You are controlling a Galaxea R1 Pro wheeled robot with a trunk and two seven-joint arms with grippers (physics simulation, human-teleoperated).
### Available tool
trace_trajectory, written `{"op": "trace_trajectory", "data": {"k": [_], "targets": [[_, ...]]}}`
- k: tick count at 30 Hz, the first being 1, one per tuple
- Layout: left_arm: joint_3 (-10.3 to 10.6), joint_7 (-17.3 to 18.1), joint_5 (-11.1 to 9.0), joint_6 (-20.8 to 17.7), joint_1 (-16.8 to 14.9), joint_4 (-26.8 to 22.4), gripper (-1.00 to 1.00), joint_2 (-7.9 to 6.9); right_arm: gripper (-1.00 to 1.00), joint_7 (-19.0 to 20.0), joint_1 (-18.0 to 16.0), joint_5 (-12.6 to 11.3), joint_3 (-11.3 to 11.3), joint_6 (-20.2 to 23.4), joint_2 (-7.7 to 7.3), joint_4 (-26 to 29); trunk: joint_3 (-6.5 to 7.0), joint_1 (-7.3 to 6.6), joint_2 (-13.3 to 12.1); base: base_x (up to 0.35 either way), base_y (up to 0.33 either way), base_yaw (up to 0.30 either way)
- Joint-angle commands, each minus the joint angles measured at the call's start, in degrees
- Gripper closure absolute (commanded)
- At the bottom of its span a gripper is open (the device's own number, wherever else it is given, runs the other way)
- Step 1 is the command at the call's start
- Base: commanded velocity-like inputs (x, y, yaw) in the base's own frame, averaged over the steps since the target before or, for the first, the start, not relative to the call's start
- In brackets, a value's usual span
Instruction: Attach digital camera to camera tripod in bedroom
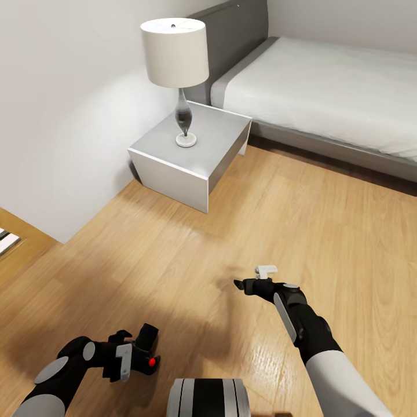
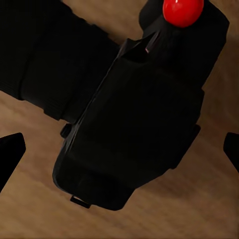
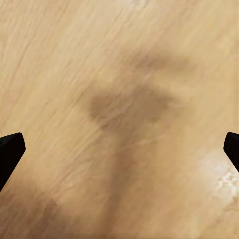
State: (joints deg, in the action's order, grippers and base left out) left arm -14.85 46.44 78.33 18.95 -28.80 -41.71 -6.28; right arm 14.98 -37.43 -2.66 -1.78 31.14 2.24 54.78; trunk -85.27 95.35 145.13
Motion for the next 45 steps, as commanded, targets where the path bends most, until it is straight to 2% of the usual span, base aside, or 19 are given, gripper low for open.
{"op": "trace_trajectory", "data": {"k": [1, 6, 14, 28, 36, 45], "targets": [[-0.18, -0.13, 0.33, 0.29, -0.02, -0.03, -1.0, 0.04, -1.0, -0.01, -0.02, -0.26, 0.02, 0.32, -0.02, 0.06, -0.04, -0.01, 0.01, 0.0, 0.0, 0.0], [-0.13, -1.51, 0.38, 0.29, -0.04, 0.37, -1.0, 0.01, -1.0, -0.03, -0.02, -0.18, 0.02, 0.29, 0.0, 0.06, -0.04, -0.01, 0.01, 0.0, 0.0, 0.0], [-0.1, -2.93, 0.37, 0.28, -1.69, 3.99, -1.0, -0.09, -1.0, -0.04, -0.02, -0.33, 0.02, -0.66, -0.02, 0.06, -0.04, -0.01, 0.01, 0.0, 0.0, 0.0], [-0.1, -3.43, 0.33, 0.2, -2.34, 5.61, -1.0, -0.16, -1.0, 0.04, -0.02, -0.53, 0.02, -1.74, -0.04, 0.06, -0.04, -0.01, 0.01, 0.0, 0.0, 0.0], [-0.1, -3.45, 0.35, -1.86, -2.55, 6.11, -1.0, -0.21, -1.0, 0.04, -0.02, -0.53, 0.02, -1.79, -0.04, 0.06, -0.04, -0.01, 0.01, 0.0, 0.0, 0.0], [-0.1, -3.53, 0.39, -2.24, -5.59, 12.11, -1.0, -0.3, -1.0, 0.05, -0.02, -0.51, 0.02, -1.82, -0.04, 0.06, -0.04, -0.01, 0.01, 0.0, 0.0, 0.0]]}}
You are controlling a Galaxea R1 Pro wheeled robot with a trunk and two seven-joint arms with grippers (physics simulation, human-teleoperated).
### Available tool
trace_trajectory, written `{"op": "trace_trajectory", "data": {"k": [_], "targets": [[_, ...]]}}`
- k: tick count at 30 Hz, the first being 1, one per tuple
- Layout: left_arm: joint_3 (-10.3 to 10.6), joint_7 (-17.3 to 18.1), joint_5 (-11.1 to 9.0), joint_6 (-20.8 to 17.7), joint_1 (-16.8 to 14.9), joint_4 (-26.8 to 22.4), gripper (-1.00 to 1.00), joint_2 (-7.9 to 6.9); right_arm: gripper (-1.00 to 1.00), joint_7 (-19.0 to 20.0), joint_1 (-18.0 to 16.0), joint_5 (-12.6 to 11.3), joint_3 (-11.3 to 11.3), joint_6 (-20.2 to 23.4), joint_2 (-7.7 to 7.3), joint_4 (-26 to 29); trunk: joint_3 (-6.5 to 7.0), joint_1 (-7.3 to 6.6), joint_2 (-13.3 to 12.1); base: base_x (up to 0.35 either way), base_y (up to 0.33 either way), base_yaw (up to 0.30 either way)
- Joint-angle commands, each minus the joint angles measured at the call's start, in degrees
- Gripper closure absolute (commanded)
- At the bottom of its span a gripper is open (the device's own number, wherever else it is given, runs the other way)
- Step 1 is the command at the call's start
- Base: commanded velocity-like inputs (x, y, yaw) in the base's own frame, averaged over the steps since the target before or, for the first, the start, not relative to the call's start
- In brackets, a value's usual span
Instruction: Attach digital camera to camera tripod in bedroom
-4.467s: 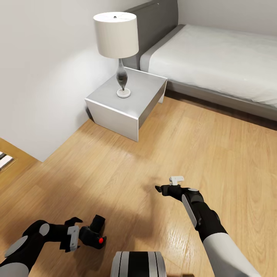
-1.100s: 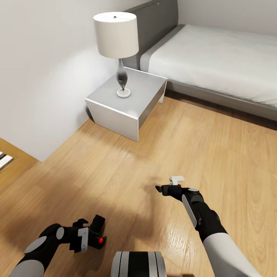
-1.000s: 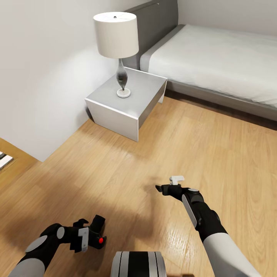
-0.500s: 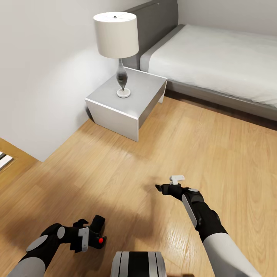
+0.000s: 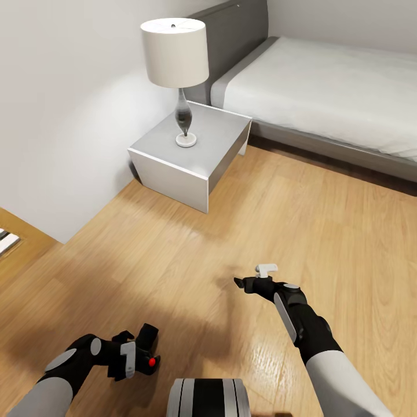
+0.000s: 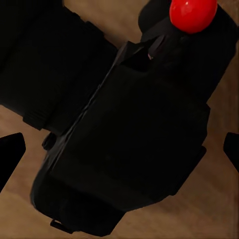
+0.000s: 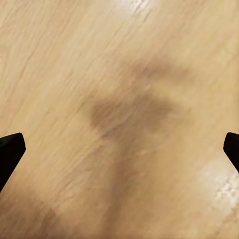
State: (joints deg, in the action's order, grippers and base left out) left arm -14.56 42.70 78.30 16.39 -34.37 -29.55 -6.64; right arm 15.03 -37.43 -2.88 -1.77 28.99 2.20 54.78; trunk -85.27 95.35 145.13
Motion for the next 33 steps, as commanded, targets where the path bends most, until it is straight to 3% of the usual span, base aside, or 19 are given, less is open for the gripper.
{"op": "trace_trajectory", "data": {"k": [1, 23, 33], "targets": [[-0.38, 0.2, 0.43, 0.32, -0.11, 0.13, -1.0, 0.04, -1.0, 0.0, -0.01, -0.29, 0.01, 0.34, 0.0, 0.07, -0.04, -0.01, 0.01, 0.0, 0.0, 0.0], [-0.38, -0.1, 0.47, 0.33, -0.38, 1.04, -1.0, 0.01, -1.0, -0.03, -0.01, -0.39, 0.01, 0.36, -0.07, 0.07, -0.04, -0.01, 0.01, 0.0, 0.0, 0.0], [-0.38, -4.94, 0.69, 0.31, -0.39, 3.38, -1.0, -0.26, -1.0, -0.08, -0.01, -0.38, 0.0, 0.31, -0.04, 0.07, -0.04, -0.01, 0.01, 0.0, 0.0, 0.0]]}}
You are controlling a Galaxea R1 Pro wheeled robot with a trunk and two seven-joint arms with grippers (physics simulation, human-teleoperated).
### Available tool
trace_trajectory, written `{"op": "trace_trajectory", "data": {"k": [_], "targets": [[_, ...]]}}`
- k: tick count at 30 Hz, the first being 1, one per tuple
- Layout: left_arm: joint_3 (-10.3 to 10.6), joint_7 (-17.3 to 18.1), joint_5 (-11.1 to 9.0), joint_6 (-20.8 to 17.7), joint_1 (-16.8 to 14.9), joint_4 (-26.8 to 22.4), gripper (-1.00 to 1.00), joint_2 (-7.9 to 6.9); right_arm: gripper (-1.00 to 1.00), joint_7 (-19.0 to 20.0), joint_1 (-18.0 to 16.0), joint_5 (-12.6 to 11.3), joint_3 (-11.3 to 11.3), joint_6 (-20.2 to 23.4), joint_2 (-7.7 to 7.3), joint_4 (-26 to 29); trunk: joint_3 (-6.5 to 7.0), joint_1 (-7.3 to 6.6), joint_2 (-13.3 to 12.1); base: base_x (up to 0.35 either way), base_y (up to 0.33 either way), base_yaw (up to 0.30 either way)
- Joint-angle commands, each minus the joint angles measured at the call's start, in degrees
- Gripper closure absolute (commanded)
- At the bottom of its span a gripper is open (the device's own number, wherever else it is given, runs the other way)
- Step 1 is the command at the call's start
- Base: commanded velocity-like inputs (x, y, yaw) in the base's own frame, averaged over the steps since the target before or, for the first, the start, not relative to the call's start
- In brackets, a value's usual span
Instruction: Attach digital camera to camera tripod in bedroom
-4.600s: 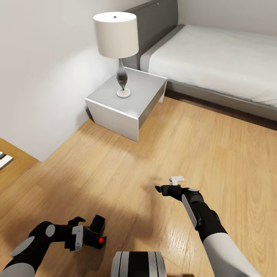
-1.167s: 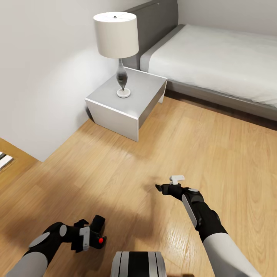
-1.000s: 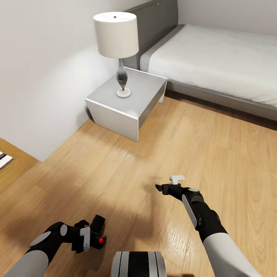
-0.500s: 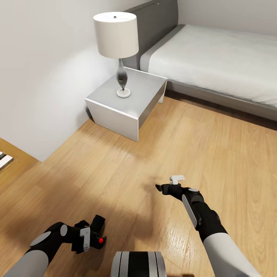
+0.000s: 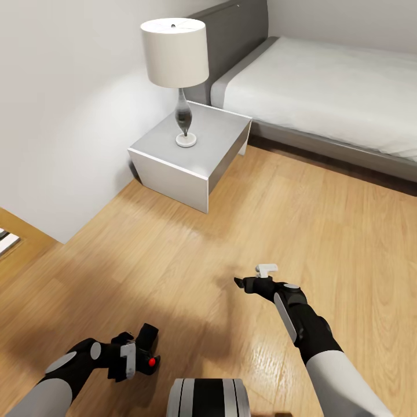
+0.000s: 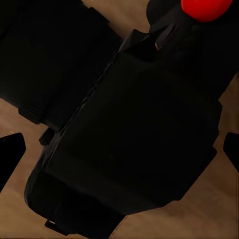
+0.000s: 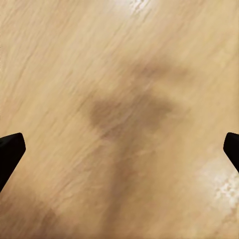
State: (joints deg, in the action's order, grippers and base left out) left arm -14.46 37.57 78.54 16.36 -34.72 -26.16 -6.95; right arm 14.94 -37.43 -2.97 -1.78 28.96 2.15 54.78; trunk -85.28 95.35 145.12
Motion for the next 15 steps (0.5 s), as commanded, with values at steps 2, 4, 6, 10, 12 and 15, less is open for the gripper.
{"op": "trace_trajectory", "data": {"k": [2, 4, 6, 10, 12, 15], "targets": [[-0.48, 0.04, 0.49, 0.34, -0.02, 0.17, -1.0, -0.04, -1.0, 0.0, -0.02, -0.29, 0.02, 0.32, 0.02, 0.07, -0.03, -0.01, 0.01, 0.0, 0.0, 0.0], [-0.48, -0.09, 0.53, 0.34, -0.02, 0.36, -1.0, -0.14, -1.0, 0.0, -0.02, -0.3, 0.02, 0.33, 0.03, 0.07, -0.03, -0.01, 0.01, 0.0, 0.0, 0.0], [-0.48, -0.13, 0.54, 0.34, -0.01, 0.44, -1.0, -0.18, -1.0, 0.0, -0.02, -0.31, 0.02, 0.32, 0.04, 0.07, -0.03, -0.01, 0.01, 0.0, 0.0, 0.0], [-0.52, -0.2, 0.56, 0.34, -0.02, 0.55, -1.0, -0.22, -1.0, 0.0, -0.02, -0.3, 0.01, 0.31, 0.04, 0.07, -0.03, -0.01, 0.01, 0.0, 0.0, 0.0], [-0.54, -0.2, 0.56, 0.34, -0.04, 0.53, -1.0, -0.18, -1.0, 0.02, -0.02, -0.29, 0.02, 0.31, 0.04, 0.07, -0.03, -0.01, 0.01, 0.0, 0.0, 0.0], [-0.56, -0.21, 0.56, 0.34, -0.02, 0.51, -1.0, -0.08, -1.0, 0.03, -0.02, -0.29, 0.01, 0.31, 0.05, 0.07, -0.03, -0.01, 0.01, 0.0, 0.0, 0.0]]}}
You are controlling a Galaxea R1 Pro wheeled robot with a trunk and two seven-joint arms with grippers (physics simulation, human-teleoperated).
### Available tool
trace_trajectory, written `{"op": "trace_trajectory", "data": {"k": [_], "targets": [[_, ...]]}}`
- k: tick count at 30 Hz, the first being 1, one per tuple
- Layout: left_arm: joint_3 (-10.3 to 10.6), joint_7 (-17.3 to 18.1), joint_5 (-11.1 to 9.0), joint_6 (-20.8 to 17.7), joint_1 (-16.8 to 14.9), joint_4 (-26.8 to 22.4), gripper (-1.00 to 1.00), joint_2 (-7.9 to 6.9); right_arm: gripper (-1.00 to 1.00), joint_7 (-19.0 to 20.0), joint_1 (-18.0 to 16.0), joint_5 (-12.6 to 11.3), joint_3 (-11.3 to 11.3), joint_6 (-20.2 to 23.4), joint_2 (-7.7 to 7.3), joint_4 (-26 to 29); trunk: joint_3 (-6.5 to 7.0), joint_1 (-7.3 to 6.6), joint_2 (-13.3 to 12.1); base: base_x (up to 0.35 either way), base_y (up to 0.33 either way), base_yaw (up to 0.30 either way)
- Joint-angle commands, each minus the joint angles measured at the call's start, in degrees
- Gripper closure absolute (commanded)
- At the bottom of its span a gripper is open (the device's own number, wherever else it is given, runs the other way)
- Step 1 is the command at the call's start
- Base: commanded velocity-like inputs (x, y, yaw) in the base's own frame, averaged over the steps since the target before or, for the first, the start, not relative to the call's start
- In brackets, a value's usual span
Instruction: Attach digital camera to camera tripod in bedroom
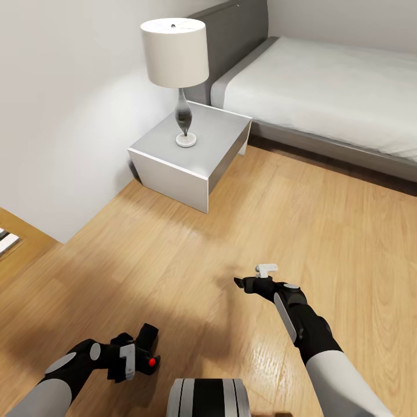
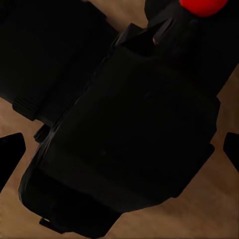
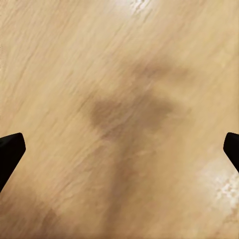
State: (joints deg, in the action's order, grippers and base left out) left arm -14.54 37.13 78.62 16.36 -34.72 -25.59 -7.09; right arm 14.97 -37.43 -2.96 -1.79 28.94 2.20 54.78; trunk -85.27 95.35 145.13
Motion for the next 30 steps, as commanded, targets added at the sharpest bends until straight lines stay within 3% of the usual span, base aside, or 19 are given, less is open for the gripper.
{"op": "trace_trajectory", "data": {"k": [1, 19, 20, 30], "targets": [[-0.49, 0.23, 0.48, 0.34, -0.05, -0.09, -1.0, 0.09, -1.0, 0.02, -0.01, -0.3, 0.02, 0.33, 0.0, 0.07, -0.04, -0.01, 0.01, 0.0, 0.0, 0.0], [-0.52, 0.14, 0.45, 0.88, -0.05, -0.03, -1.0, 0.23, -1.0, -0.01, -0.01, -0.26, -0.06, 0.19, 0.02, -0.24, -0.04, -0.01, 0.01, 0.0, 0.0, 0.0], [-0.5, 0.14, 0.51, 0.86, -0.05, 0.0, 1.0, 0.24, -1.0, 0.02, -0.01, -0.19, -0.06, 0.17, 0.01, -0.47, -0.04, -0.01, 0.01, 0.0, 0.0, 0.0], [-0.57, 0.14, 0.49, 0.78, -0.03, 0.16, 1.0, 0.4, -1.0, 0.02, -0.01, -0.12, -0.06, 0.16, 0.05, -0.67, -0.04, -0.01, 0.01, 0.0, 0.0, 0.0]]}}
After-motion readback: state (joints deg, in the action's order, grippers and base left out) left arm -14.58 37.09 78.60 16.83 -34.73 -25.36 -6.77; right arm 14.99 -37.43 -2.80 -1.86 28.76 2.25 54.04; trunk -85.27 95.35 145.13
